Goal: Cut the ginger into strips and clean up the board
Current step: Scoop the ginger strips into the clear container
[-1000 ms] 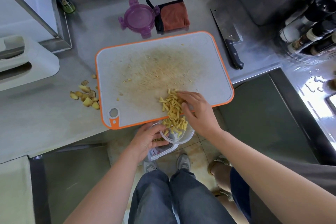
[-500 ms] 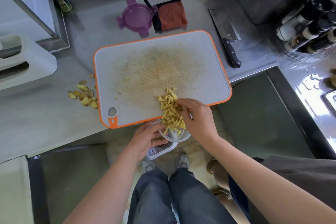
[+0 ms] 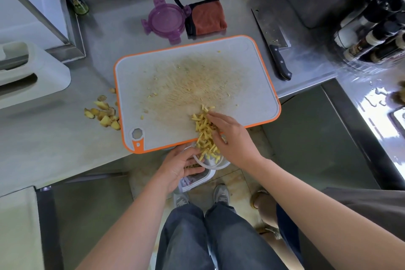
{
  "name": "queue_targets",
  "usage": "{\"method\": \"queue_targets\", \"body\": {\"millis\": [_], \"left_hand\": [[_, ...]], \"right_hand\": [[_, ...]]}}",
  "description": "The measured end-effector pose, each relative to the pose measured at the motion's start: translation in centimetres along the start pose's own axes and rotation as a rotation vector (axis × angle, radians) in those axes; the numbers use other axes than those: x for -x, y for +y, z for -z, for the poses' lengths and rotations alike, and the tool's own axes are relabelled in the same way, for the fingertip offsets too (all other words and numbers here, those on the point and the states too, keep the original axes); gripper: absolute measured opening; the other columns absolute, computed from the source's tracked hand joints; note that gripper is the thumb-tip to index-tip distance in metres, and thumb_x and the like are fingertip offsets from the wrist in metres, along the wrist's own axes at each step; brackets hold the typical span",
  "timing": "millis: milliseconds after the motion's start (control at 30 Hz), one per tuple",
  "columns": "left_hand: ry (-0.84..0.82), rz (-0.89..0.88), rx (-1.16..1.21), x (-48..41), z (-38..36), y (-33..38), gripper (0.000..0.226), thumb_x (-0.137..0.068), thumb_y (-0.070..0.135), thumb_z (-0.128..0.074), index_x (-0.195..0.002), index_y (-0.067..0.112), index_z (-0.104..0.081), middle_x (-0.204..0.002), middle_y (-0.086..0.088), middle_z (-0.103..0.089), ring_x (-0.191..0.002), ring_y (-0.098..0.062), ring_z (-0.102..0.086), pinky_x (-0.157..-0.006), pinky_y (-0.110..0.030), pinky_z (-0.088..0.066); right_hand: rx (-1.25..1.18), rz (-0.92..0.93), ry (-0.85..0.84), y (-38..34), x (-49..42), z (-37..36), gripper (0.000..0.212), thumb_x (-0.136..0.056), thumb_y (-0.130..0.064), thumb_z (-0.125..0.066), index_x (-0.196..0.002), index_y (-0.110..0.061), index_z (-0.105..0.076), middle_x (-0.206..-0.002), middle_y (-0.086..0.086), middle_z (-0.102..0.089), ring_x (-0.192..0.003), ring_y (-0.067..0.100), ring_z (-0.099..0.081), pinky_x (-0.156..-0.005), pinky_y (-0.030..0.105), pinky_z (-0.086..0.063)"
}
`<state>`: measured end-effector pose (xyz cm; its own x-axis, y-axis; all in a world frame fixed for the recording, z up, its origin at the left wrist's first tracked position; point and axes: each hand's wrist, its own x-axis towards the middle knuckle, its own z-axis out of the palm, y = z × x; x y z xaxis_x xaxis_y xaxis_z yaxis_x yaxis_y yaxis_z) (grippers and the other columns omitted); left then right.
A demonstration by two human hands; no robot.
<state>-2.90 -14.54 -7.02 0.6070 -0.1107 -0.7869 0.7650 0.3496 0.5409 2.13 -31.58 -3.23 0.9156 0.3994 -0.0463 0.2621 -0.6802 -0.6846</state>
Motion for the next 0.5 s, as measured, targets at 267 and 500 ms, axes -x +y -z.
{"method": "queue_targets", "body": {"millis": [267,500], "left_hand": [[0.004,-0.007,0.022,-0.1,0.1,0.0,0.025,-0.087,0.006,-0.066,-0.112,0.006,-0.063,-0.098,-0.013,-0.073,-0.084,-0.023,-0.071,-0.078,-0.047,-0.059],[-0.002,-0.017,0.02,-0.1,0.3,-0.1,0.022,-0.086,0.007,-0.067,-0.108,0.005,-0.063,-0.091,-0.011,-0.073,-0.08,-0.021,-0.072,-0.076,-0.045,-0.06]], "right_hand": [[-0.031,0.033,0.053,-0.2,-1.9,0.9,0.043,-0.089,-0.009,-0.045,-0.131,-0.011,-0.056,-0.129,0.004,-0.058,-0.116,0.02,-0.055,-0.097,0.035,-0.047],[-0.001,0.156,-0.075,0.3,-1.7,0.9,0.04,-0.087,-0.01,-0.045,-0.122,-0.009,-0.064,-0.113,0.006,-0.067,-0.108,0.023,-0.057,-0.092,0.034,-0.048]]}}
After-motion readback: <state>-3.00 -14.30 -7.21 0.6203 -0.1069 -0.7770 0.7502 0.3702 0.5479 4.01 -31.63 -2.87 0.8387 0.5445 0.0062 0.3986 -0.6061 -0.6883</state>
